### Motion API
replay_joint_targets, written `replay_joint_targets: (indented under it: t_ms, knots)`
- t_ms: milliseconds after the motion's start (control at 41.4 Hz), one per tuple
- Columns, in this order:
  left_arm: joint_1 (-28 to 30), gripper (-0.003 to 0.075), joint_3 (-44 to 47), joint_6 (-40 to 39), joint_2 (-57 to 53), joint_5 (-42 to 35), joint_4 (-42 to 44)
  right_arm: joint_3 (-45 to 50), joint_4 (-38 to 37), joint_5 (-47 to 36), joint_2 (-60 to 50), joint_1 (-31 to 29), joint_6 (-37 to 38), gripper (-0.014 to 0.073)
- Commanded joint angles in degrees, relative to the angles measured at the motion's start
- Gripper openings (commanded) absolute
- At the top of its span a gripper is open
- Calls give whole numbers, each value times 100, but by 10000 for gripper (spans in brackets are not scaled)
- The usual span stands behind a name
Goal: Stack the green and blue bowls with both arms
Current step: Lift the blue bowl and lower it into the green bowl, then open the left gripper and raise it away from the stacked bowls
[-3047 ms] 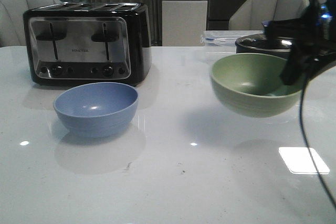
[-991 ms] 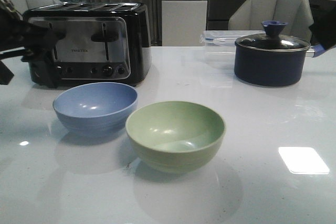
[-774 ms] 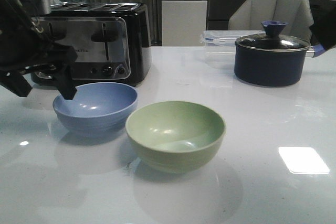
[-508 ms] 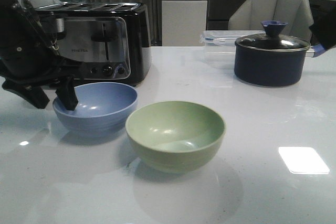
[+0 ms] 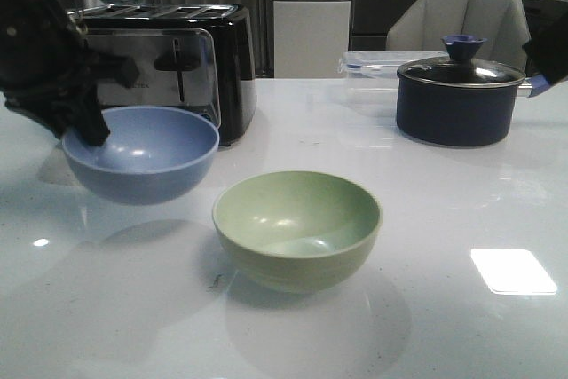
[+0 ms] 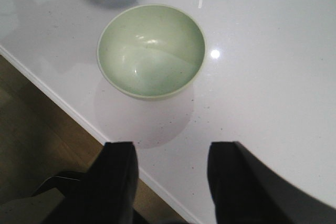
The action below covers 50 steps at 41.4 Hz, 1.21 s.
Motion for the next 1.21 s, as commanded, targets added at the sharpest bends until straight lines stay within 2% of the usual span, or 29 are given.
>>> replay_joint_targets:
  t_ms: [0,121,459,919,1016,1136,1185]
  knots:
    - [-202,97,-387,32,-678,114,-173,-154,-10,-357,-44,10,-47,435]
    - [-583,97,-694,76,-932,440,-393,-154,-10,-357,-44,10,-47,435]
    - [-1760,97,-881,123,-681,414,-520,-154,-10,-357,-44,10,-47,435]
    - [-1888,104,-881,123,523,69,-501,-154,-10,-345,-44,10,-47,435]
    - [-1888,177,-881,123,610,15,-501,-154,-10,-344,-44,10,-47,435]
    - [-1888,357,-938,123,585,121,-501,-154,-10,-344,-44,10,-47,435]
    - [-1888,400,-961,123,524,181,-448,-154,-10,-344,-44,10,-47,435]
